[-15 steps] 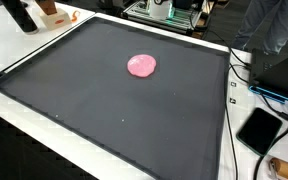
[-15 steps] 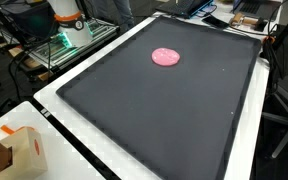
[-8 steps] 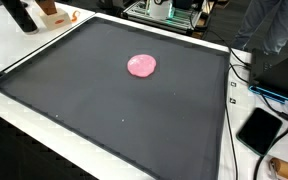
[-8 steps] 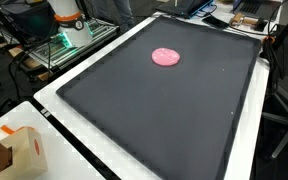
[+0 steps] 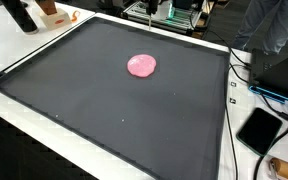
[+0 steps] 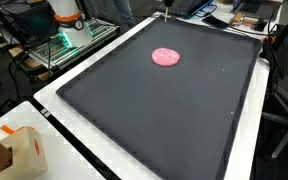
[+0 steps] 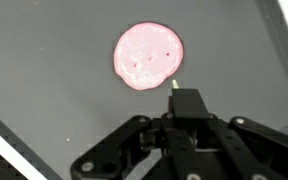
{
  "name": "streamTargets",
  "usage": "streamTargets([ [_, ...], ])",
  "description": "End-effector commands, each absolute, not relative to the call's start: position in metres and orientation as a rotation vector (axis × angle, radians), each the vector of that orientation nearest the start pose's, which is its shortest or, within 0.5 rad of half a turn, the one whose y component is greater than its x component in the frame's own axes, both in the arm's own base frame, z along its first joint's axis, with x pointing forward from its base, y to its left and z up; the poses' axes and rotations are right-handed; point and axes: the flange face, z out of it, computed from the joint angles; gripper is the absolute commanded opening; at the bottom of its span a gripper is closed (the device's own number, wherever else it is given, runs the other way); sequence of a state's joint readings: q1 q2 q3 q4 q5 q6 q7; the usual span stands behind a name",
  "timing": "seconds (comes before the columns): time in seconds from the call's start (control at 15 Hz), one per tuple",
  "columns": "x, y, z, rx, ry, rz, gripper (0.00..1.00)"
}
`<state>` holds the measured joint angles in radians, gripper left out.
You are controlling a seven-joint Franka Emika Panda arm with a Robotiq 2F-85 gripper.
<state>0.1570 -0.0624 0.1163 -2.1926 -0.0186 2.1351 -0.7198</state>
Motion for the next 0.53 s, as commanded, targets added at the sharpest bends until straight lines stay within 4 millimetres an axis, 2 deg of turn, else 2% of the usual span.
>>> streamTargets([
  [0.0, 0.495, 0.124, 0.383, -2.717, -1.528, 0.008, 0.03],
  [0.47, 0.491, 0.103, 0.332, -2.738, -1.524, -0.031, 0.03],
])
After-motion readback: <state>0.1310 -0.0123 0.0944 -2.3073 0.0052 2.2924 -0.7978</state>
